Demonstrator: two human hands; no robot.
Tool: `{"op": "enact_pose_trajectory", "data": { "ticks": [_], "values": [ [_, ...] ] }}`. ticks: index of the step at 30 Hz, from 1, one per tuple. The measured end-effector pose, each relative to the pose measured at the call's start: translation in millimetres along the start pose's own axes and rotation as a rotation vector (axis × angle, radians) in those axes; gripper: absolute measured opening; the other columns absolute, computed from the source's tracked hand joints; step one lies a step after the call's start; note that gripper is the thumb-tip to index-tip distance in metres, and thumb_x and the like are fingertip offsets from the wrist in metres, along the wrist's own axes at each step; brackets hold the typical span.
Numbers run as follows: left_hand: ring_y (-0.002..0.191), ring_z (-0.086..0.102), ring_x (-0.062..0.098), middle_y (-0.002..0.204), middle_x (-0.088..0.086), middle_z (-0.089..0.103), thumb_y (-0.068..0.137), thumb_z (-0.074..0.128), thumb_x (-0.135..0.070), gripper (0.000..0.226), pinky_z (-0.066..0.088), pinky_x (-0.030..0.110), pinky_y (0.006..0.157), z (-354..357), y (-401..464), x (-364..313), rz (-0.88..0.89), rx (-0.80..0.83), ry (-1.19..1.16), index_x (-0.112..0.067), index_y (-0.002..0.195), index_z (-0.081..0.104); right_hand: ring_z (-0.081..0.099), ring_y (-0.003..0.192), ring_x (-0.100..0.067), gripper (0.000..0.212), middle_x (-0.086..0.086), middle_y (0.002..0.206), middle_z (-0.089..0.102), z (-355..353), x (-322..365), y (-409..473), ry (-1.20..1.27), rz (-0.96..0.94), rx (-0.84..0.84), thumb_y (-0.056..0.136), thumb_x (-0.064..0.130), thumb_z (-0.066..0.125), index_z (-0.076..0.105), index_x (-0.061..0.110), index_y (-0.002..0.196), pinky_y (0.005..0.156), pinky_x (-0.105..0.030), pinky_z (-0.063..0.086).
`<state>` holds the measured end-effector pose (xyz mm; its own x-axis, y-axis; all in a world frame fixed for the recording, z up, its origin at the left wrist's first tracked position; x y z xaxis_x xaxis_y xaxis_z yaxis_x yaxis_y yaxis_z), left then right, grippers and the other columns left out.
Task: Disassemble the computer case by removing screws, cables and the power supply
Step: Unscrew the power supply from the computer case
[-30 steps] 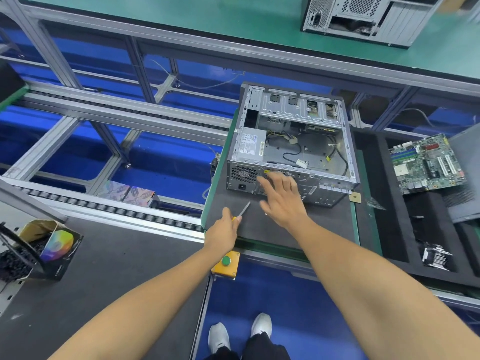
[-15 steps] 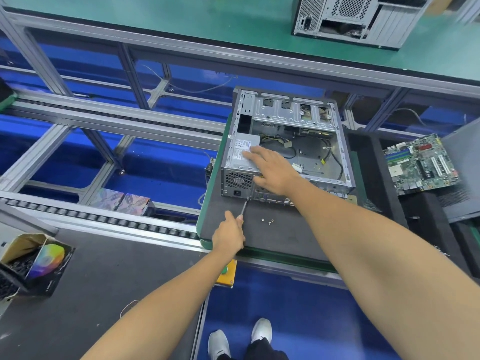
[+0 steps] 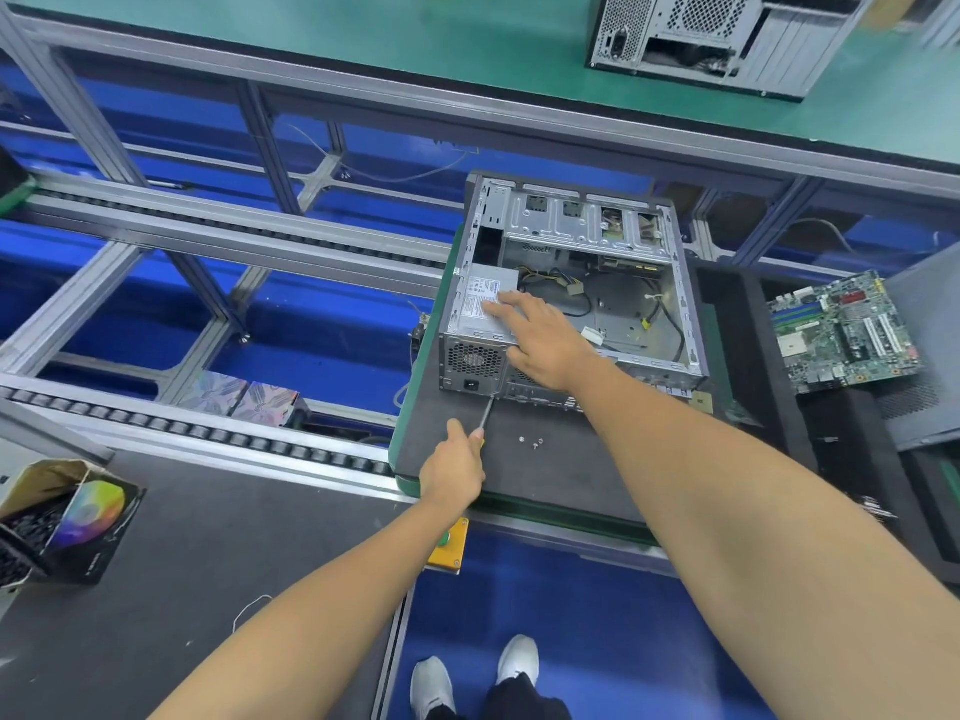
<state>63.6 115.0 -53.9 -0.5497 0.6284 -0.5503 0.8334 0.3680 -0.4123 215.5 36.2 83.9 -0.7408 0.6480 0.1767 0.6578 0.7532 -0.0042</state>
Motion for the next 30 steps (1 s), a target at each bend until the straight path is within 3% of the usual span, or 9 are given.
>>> {"op": "enact_pose_trajectory", "data": {
  "ticks": [7, 11, 14, 18, 22, 27, 30],
  "values": [
    [0.088, 0.068, 0.036, 0.094, 0.013, 0.073, 0.110, 0.028, -0.046, 0.033, 0.054, 0.053, 0.085, 3, 5, 2, -0.028, -0.006, -0.045, -0.015, 0.107, 0.040, 0.019, 0.152, -0.024, 0.069, -0.007, 0.165, 0.021, 1, 0, 0, -0.005, -0.001, -0.015, 0.098, 0.019, 0.051, 0.021, 0.022, 0.160, 0.124, -0.045, 0.019],
    [0.066, 0.066, 0.028, 0.077, 0.008, 0.073, 0.107, 0.038, -0.049, 0.036, 0.056, 0.049, 0.080, 7, 8, 5, -0.063, 0.015, -0.273, -0.014, 0.101, 0.042, 0.019, 0.152, -0.025, 0.069, -0.008, 0.164, 0.022, 1, 0, 0, -0.003, -0.004, -0.018, 0.098, 0.019, 0.051, 0.022, 0.021, 0.160, 0.123, -0.045, 0.020],
    [0.053, 0.057, 0.025, 0.072, 0.009, 0.072, 0.104, 0.043, -0.039, 0.029, 0.057, 0.048, 0.075, 12, 8, 4, -0.107, 0.050, -0.445, -0.010, 0.107, 0.044, 0.019, 0.152, -0.025, 0.068, -0.007, 0.164, 0.022, 1, -1, 0, 0.000, 0.005, -0.021, 0.098, 0.019, 0.050, 0.022, 0.022, 0.160, 0.123, -0.046, 0.020],
    [0.063, 0.057, 0.027, 0.077, 0.010, 0.070, 0.101, 0.040, -0.029, 0.016, 0.054, 0.050, 0.080, 20, 3, -2, -0.118, 0.038, -0.497, -0.016, 0.109, 0.035, 0.017, 0.153, -0.025, 0.069, -0.007, 0.165, 0.021, 3, -1, 0, 0.007, 0.012, -0.015, 0.098, 0.019, 0.050, 0.021, 0.023, 0.160, 0.124, -0.046, 0.018],
    [0.082, 0.064, 0.032, 0.089, 0.008, 0.071, 0.106, 0.036, -0.034, 0.016, 0.047, 0.043, 0.076, 22, -4, -1, -0.091, -0.054, -0.349, -0.023, 0.109, 0.026, 0.017, 0.153, -0.024, 0.068, -0.007, 0.165, 0.022, 3, -1, -1, -0.001, 0.012, -0.025, 0.098, 0.019, 0.049, 0.022, 0.023, 0.160, 0.124, -0.046, 0.019],
    [0.083, 0.067, 0.030, 0.088, 0.000, 0.071, 0.106, 0.039, -0.042, 0.020, 0.048, 0.043, 0.076, 27, -5, 4, -0.176, -0.098, -0.353, -0.026, 0.104, 0.027, 0.017, 0.154, -0.025, 0.068, -0.008, 0.165, 0.022, 3, -1, -1, -0.007, 0.002, -0.033, 0.099, 0.020, 0.049, 0.021, 0.023, 0.160, 0.124, -0.045, 0.018],
    [0.071, 0.067, 0.023, 0.082, -0.002, 0.072, 0.106, 0.044, -0.042, 0.025, 0.055, 0.042, 0.075, 32, -3, 5, -0.229, -0.084, -0.513, -0.020, 0.107, 0.033, 0.018, 0.153, -0.026, 0.068, -0.008, 0.165, 0.023, 3, -1, -1, -0.009, 0.000, -0.039, 0.098, 0.020, 0.050, 0.022, 0.022, 0.160, 0.124, -0.045, 0.019]
  ]
}}
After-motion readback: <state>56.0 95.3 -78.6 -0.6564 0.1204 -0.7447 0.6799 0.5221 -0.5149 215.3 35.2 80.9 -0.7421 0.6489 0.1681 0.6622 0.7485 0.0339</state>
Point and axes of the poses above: each hand's wrist, its own y-axis towards the middle knuckle, its own z-axis out of the palm, x = y × z, the point moved 9 cm from there along y, towards the middle knuckle
